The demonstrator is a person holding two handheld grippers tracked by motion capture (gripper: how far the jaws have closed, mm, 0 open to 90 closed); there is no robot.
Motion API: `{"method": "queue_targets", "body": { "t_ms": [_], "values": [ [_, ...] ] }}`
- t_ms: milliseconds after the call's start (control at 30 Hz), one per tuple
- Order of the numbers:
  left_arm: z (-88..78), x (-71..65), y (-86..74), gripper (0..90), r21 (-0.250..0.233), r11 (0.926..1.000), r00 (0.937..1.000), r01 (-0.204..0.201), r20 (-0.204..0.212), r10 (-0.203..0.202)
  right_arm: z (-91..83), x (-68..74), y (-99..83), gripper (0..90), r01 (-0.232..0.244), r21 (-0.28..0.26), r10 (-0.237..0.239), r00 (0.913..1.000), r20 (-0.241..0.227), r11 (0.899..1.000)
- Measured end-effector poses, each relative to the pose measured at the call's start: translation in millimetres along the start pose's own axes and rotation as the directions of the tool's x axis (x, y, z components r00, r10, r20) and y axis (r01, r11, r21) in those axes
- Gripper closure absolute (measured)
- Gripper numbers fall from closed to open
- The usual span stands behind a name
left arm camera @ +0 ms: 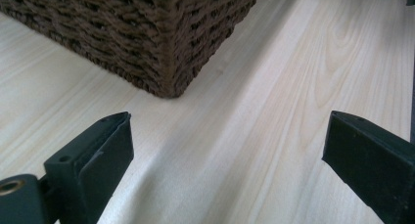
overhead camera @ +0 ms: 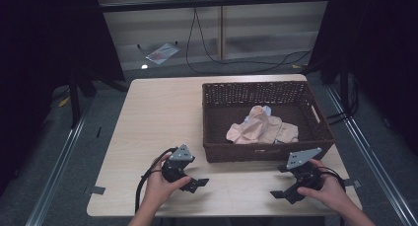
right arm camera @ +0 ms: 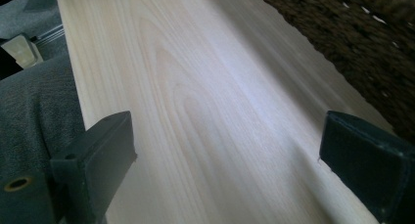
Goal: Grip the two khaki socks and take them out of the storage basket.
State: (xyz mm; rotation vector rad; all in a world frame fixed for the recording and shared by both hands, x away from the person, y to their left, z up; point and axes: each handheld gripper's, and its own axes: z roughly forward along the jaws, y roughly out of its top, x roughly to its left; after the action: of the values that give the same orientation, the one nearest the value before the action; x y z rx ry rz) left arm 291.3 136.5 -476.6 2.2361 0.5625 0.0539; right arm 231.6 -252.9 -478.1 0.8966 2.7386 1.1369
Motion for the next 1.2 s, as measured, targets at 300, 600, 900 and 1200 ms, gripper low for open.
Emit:
{"method": "queue_targets", "body": {
  "t_ms": [300, 600, 900, 1200],
  "values": [
    [-6.4, -1.5, -5.6, 4.4, 0.015, 0.9999, 1.0, -0.002, -0.008, 0.002, 6.8, 1.3, 11.4, 6.2, 0.026, 0.033, -0.025, 0.9994, -0.026, 0.999],
    [-10.8, -0.5, -10.0, 4.4, 0.008, 0.9999, 0.9998, 0.014, -0.016, -0.014, 21.9, 6.9, 29.1, 6.2, 0.052, 0.122, -0.043, 0.9964, -0.073, 0.991],
    [-9.4, 0.6, -9.5, 4.4, 0.018, 0.9998, 0.9999, 0.012, -0.003, -0.012, 22.3, 6.1, 39.8, 6.0, 0.06, 0.179, -0.047, 0.996, -0.076, 0.982],
    [-10.8, 2.1, -8.9, 4.4, 0.012, 0.9998, 0.9999, 0.013, -0.006, -0.013, 21.0, 5.7, 52.8, 5.8, 0.087, 0.261, -0.069, 0.9945, -0.079, 0.961]
  ]
}}
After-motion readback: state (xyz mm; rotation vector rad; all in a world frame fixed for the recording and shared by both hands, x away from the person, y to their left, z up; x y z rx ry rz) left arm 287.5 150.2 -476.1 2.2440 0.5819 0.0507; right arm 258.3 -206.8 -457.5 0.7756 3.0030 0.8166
